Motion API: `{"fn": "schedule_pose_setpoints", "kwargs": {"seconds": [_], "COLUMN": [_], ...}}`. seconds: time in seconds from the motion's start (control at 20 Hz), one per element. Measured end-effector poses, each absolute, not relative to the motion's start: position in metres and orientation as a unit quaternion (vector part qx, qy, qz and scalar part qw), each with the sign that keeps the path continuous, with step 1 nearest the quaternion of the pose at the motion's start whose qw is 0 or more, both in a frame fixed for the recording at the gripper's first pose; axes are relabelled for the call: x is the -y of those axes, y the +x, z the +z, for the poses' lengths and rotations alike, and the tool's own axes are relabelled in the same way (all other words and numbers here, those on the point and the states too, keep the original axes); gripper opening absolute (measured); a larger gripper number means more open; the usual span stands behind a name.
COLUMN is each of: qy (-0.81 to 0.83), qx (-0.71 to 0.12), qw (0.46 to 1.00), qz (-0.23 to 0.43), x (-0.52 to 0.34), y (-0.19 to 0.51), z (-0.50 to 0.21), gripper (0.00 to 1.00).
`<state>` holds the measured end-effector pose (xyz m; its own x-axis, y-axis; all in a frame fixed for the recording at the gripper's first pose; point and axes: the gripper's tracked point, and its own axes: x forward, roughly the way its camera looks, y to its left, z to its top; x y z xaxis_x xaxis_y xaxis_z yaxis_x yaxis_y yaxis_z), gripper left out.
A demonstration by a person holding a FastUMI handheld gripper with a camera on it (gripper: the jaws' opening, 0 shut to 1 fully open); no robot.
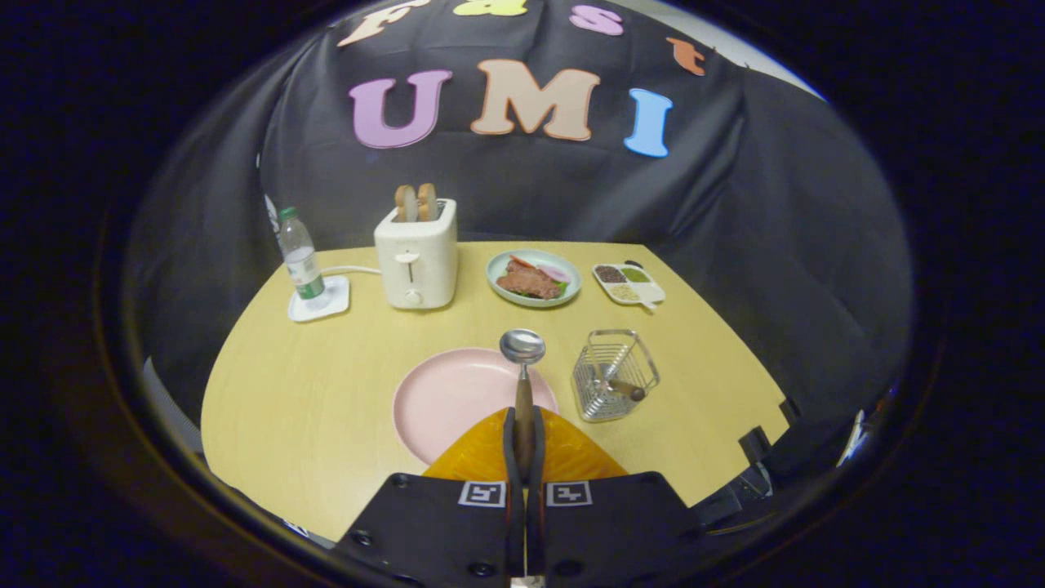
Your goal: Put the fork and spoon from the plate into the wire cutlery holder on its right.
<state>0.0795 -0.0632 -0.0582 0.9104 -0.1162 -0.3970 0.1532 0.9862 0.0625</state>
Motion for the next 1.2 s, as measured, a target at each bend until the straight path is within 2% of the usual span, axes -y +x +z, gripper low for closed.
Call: {"fn": "schedule_pose_setpoints", "kwargs": {"seconds": [0.25,0.5,0.8,1.2], "qy": [0.124,0.126,0.17,0.143], "qx": [-0.212,-0.288,-0.357,-0.42], "qw": [0.962,0.929,0.901,0.88], "qz": [-0.124,-0.193,-0.177,-0.17], "x": [0.098,0.143,0.141,0.154], "y": [0.099,0.106,0.133,0.151], "z": [-0.042,-0.057,-0.07,-0.099], "gripper": [0.04,0.04,0.04,0.06]}}
